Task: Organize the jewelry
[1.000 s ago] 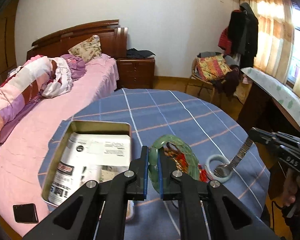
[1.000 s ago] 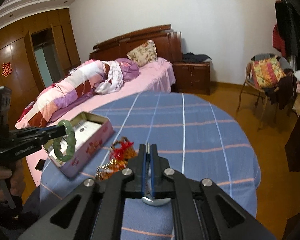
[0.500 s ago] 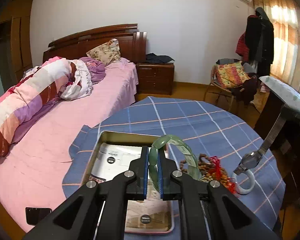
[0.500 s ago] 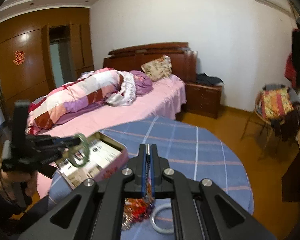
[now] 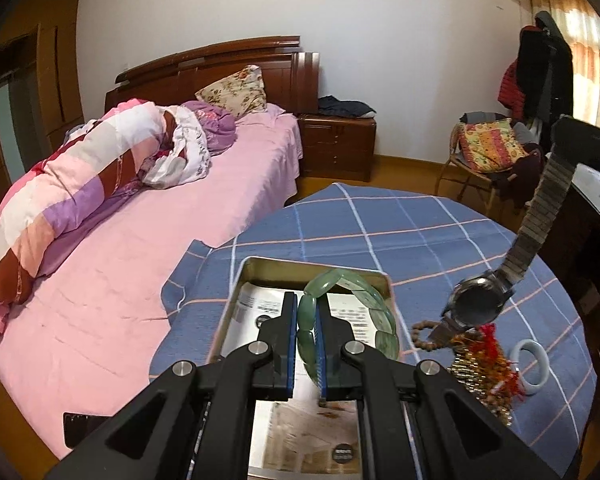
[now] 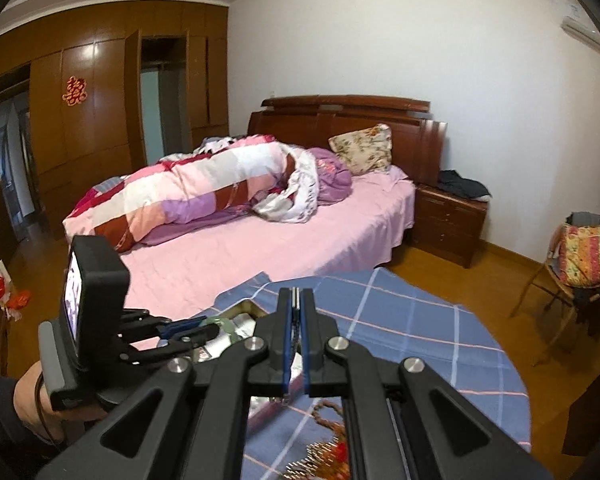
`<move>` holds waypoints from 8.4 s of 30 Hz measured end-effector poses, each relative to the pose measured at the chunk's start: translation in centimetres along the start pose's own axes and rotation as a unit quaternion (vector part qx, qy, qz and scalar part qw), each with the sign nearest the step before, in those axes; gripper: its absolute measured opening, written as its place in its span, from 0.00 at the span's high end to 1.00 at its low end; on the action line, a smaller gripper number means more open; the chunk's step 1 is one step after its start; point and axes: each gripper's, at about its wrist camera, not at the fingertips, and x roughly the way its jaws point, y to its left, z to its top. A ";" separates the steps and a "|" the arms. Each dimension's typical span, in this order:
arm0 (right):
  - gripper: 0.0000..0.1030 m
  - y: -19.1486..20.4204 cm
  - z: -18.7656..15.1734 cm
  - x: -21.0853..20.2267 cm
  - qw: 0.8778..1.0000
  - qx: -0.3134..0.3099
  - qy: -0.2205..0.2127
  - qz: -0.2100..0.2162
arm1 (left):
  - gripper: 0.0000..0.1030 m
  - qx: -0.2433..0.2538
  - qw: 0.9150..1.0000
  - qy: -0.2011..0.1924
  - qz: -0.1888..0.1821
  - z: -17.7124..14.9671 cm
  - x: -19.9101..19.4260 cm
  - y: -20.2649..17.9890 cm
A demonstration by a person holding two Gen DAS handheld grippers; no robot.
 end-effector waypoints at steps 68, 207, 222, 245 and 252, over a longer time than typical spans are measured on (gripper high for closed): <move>0.44 3.9 -5.5 10.0 0.996 -0.022 0.081 -0.030 | 0.37 -0.028 0.996 0.042 0.079 -2.8 3.3 4.0; 0.94 -5.9 -10.9 -3.5 0.994 0.066 0.080 -0.027 | 0.97 -0.023 0.996 0.003 -0.085 -2.1 -2.4 -5.5; 0.95 -4.8 -5.9 -5.5 0.999 0.027 0.029 -0.038 | 0.97 -0.009 0.996 -0.023 -0.080 -0.5 -4.0 -4.9; 0.43 -7.3 -12.5 -2.5 0.986 0.041 0.130 -0.093 | 0.97 -0.002 0.997 -0.009 -0.080 -1.0 -3.2 -5.1; 0.44 -4.8 -12.4 -1.4 0.987 -0.010 0.129 -0.092 | 0.97 -0.001 0.997 -0.011 -0.082 -1.2 -3.4 -4.8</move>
